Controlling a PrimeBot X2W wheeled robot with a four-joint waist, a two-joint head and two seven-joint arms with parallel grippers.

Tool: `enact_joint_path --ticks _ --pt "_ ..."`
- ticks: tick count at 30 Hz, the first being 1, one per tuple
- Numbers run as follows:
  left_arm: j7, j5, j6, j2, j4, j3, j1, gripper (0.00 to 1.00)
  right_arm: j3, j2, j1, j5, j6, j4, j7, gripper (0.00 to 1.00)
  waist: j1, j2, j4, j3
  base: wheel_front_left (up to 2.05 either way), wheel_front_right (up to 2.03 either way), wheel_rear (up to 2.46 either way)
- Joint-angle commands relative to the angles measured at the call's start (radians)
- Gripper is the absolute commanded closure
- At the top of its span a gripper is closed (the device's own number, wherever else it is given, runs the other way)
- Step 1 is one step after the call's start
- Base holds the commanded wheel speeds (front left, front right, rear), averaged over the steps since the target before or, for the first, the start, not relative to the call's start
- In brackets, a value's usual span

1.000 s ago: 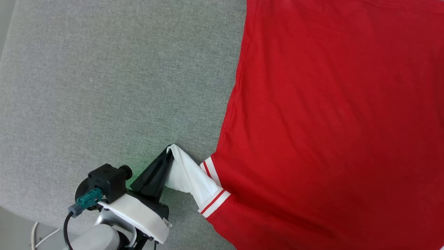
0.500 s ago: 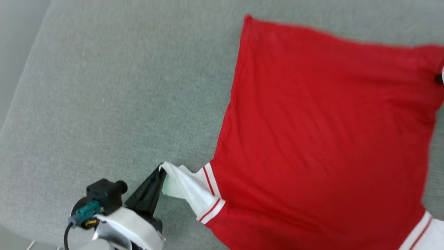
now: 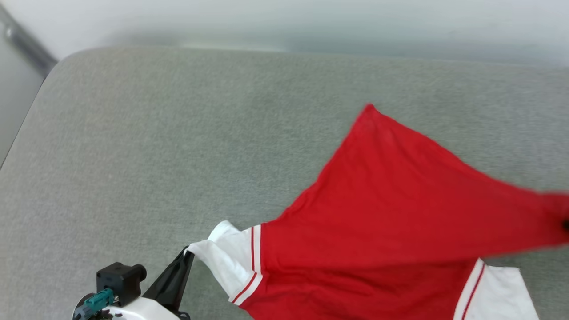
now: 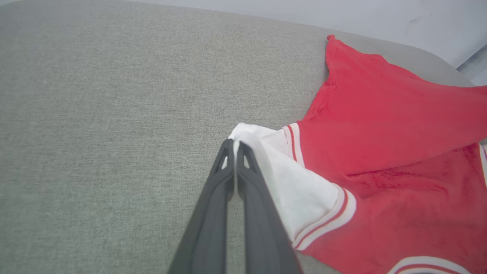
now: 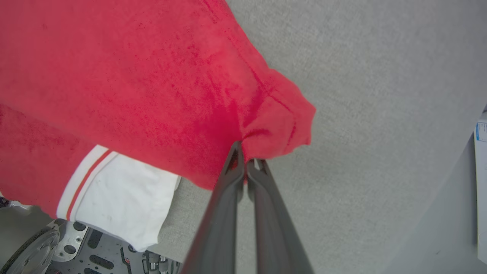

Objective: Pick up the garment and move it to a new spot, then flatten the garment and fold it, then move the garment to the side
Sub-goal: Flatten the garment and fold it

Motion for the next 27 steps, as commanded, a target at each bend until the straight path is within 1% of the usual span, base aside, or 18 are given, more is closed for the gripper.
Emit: enact_joint_path --ticks 1,4,10,13,17,18,19,20,27 --pt "-0.004 -0.004 0.006 0.007 -0.004 0.005 0.014 1.0 -0.014 -0.01 0.064 0.013 0.0 -0.006 -0.009 1.0 0.0002 0.0 -0.029 -0.03 0.0 0.0 0.0" --pt "-0.004 -0.003 0.012 0.011 -0.009 0.008 0.027 1.0 -0.056 -0.006 0.203 0.03 0.0 -0.011 -0.025 1.0 0.0002 0.0 -0.04 -0.039 0.0 0.0 0.0" --pt "-0.005 0.002 0.012 0.013 -0.008 0.006 0.034 1.0 -0.105 0.063 0.439 0.036 0.0 0.02 -0.075 1.0 0.0002 0.0 -0.048 -0.041 0.0 0.0 0.0" --pt "-0.004 0.0 0.011 0.014 -0.007 0.006 0.034 1.0 -0.128 0.104 0.514 0.035 0.0 0.034 -0.097 1.0 0.0002 0.0 -0.047 -0.036 0.0 0.0 0.0" --pt "-0.004 -0.005 0.014 0.015 -0.006 0.01 0.04 1.0 -0.168 0.139 0.544 0.028 0.0 0.027 -0.118 1.0 0.0002 0.0 -0.049 -0.035 0.0 0.0 0.0" --pt "-0.004 -0.005 0.015 0.016 -0.006 0.011 0.041 1.0 -0.185 0.143 0.538 0.025 0.0 0.021 -0.124 0.58 0.0002 0.0 -0.05 -0.037 0.0 0.0 0.0" --pt "-0.004 -0.005 0.016 0.016 -0.006 0.011 0.042 1.0 -0.198 0.142 0.53 0.02 0.0 0.01 -0.127 0.25 0.0002 0.0 -0.05 -0.04 0.0 0.0 0.0" --pt "-0.004 -0.004 0.017 0.015 -0.006 0.01 0.043 1.0 -0.214 0.14 0.521 0.016 0.0 -0.003 -0.134 0.0 0.0002 0.0 -0.05 -0.042 0.0 0.0 0.0" --pt "-0.001 0.002 0.019 0.011 -0.016 0.007 0.028 1.0 -0.337 0.115 0.397 -0.002 0.0 -0.151 -0.14 0.0 0.0002 0.0 -0.037 -0.038 0.0 0.0 0.0"
